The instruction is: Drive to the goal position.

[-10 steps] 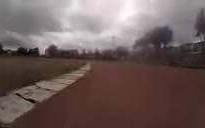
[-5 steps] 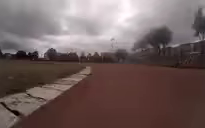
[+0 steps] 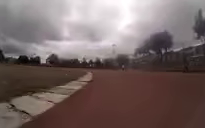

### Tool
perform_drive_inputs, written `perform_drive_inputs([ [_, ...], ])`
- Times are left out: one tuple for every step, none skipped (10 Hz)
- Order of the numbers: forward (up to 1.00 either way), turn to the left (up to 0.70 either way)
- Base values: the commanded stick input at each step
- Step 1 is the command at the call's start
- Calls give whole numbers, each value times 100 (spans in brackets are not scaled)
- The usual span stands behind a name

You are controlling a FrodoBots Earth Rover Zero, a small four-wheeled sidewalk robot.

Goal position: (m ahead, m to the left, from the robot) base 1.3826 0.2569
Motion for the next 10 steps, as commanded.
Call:
perform_drive_inputs([
  [100,0],
  [100,0],
  [100,-12],
  [100,-23],
  [100,-27],
  [100,-27],
  [100,-27],
  [100,-27],
  [100,-27],
  [100,-27],
])
